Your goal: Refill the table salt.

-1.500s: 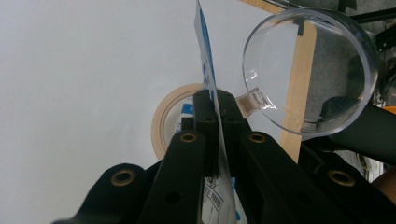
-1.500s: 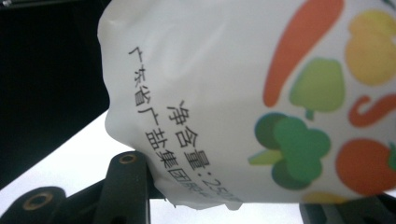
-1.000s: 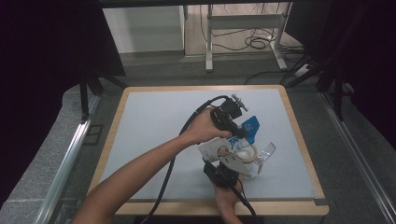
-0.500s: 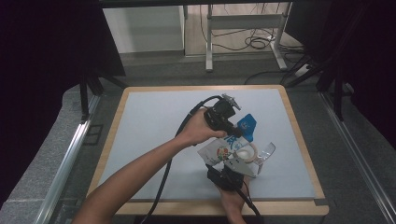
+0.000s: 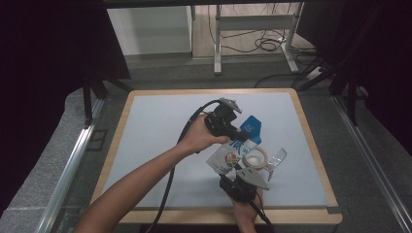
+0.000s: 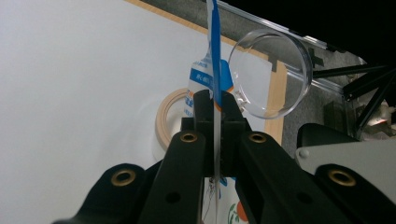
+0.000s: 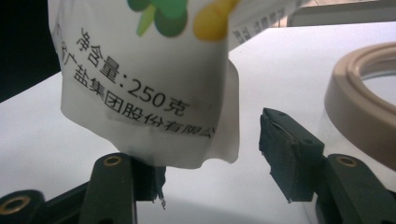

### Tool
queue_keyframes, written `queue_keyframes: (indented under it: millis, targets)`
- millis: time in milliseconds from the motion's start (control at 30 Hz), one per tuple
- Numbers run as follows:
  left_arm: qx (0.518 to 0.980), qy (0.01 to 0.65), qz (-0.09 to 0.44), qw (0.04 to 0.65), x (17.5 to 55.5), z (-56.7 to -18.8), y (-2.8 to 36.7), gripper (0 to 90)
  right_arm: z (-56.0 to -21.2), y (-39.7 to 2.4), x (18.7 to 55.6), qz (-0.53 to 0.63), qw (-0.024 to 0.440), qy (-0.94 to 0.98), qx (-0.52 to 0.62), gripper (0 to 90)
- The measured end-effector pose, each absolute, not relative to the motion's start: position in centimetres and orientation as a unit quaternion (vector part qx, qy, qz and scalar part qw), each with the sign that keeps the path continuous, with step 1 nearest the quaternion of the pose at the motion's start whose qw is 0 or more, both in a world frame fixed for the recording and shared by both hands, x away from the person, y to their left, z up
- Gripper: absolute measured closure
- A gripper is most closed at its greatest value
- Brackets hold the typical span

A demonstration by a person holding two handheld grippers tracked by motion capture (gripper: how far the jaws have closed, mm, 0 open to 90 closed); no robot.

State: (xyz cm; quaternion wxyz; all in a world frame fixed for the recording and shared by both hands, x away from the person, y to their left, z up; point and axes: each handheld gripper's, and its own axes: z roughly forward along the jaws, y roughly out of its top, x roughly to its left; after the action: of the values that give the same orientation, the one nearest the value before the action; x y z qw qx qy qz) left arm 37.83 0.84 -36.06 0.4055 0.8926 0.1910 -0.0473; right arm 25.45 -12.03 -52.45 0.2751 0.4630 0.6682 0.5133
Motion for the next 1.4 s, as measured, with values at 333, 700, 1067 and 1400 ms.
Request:
queue_keyframes:
  millis: [333,700,1067,1400]
  targets:
    - [0.892,0.195,-0.048,0.405,37.4,-36.3,1.8,90.0,-52.9,-12.4,25.2,0.508,0.273,0.673,0.463,47.7]
    - [0.893,0.191,-0.049,0.405,37.4,-36.3,1.4,90.0,-53.1,-13.0,25.1,0.505,0.270,0.668,0.474,48.0]
    - [0.874,0.209,-0.041,0.438,37.1,-36.3,3.6,90.0,-53.3,-12.7,25.0,0.505,0.256,0.683,0.462,37.6]
    - [0.839,0.270,-0.013,0.472,38.3,-37.3,9.8,90.0,-52.9,-12.6,24.1,0.507,0.228,0.713,0.428,33.6]
